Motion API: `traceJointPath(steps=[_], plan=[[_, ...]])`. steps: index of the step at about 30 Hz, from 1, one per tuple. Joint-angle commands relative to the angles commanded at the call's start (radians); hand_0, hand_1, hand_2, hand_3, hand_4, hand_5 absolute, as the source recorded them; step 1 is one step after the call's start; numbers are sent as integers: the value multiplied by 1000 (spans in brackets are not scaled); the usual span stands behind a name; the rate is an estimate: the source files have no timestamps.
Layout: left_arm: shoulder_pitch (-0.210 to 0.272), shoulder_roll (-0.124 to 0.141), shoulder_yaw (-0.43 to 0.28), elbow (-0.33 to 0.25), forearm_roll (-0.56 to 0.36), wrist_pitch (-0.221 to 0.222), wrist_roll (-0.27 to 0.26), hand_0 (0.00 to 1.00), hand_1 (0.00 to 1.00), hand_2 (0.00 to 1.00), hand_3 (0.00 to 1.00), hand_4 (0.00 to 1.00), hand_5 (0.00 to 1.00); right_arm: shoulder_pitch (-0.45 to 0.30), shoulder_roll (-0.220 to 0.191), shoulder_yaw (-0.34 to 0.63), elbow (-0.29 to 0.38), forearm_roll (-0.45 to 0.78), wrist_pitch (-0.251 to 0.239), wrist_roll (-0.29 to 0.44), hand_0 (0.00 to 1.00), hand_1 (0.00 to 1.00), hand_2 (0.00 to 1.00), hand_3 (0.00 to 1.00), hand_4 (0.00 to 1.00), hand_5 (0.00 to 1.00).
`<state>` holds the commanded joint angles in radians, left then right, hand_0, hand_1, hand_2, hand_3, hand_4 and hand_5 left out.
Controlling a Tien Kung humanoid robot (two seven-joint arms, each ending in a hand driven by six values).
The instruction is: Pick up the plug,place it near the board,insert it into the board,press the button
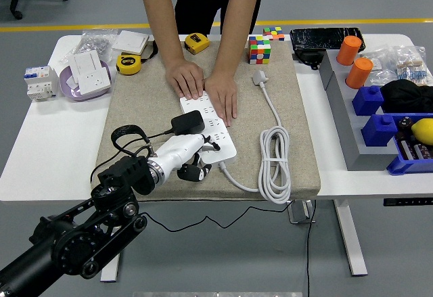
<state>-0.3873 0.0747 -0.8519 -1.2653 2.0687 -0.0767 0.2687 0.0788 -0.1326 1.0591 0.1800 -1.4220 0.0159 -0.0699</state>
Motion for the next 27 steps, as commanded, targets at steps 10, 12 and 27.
traceJointPath(steps=[10, 12, 27], plan=[[1, 1, 8, 3, 4, -14, 6, 103, 2, 146, 727, 591, 2, -1, -1, 2, 0, -2, 0, 0, 816, 719, 695, 607, 884, 568], [2, 1, 12, 4, 4, -17, 7, 103, 2, 146, 727, 591, 2, -2, 0, 1, 0, -1, 0, 0, 816, 719, 695, 607, 884, 568], [-4, 10, 25, 9, 19, -50, 30, 103, 2, 146, 699, 589, 2, -4, -1, -2, 0, 1, 0, 0, 817, 719, 695, 606, 884, 566]])
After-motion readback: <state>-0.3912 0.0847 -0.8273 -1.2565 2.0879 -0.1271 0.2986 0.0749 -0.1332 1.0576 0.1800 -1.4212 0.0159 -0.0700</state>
